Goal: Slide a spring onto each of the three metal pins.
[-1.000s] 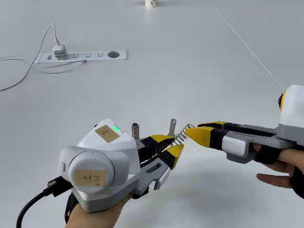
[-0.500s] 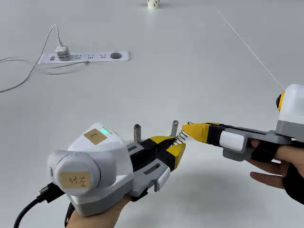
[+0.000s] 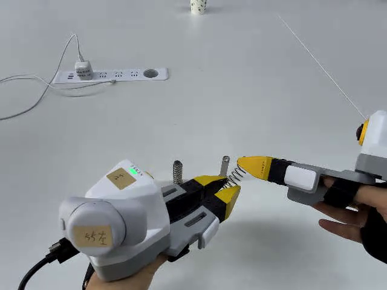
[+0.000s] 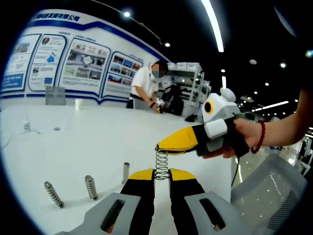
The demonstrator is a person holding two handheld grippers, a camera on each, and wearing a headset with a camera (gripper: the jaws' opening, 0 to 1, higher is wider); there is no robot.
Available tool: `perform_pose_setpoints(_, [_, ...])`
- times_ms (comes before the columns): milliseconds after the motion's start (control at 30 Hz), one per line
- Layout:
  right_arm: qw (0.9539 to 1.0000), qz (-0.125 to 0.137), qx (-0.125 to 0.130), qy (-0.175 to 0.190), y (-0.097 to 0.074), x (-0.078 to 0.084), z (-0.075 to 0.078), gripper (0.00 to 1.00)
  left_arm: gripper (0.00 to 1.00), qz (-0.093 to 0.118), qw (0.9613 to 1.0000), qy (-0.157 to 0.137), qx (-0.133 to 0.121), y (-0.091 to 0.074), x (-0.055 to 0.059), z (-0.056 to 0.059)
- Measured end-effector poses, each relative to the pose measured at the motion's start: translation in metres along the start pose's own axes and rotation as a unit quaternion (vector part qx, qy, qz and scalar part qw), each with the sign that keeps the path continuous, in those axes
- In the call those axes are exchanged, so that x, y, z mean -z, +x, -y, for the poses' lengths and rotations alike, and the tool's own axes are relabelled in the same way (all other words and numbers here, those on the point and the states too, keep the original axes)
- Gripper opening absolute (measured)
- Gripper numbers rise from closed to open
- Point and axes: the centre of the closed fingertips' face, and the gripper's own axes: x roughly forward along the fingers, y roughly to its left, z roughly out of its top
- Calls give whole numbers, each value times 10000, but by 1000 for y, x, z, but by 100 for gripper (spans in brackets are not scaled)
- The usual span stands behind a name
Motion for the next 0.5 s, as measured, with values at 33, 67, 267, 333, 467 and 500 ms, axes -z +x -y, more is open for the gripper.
perform_pose_setpoints(33, [10000, -2, 1, -15, 0, 0, 0, 12, 10, 11, 10000, 3, 3, 0, 0, 0])
perform_pose_setpoints(67, [10000, -13, -7, -37, 0, 0, 0, 12, 10, 8, 10000, 6, 0, 0, 0, 0])
perform_pose_setpoints(267, [9999, -17, -61, -121, 0, -1, -3, 12, 10, 14, 10000, 60, -17, -1, -1, 0])
perform_pose_setpoints(333, [9999, -6, -58, -150, 0, -2, -3, 12, 11, 22, 10000, 76, -32, 0, -2, -1])
perform_pose_setpoints(467, [9996, 3, -71, -277, 1, -3, -6, 12, 11, 5, 9999, 77, -69, 1, -2, -2])
perform_pose_setpoints(500, [9995, -3, -65, -309, 1, -3, -6, 12, 11, 0, 9999, 82, -82, 1, -2, -2])
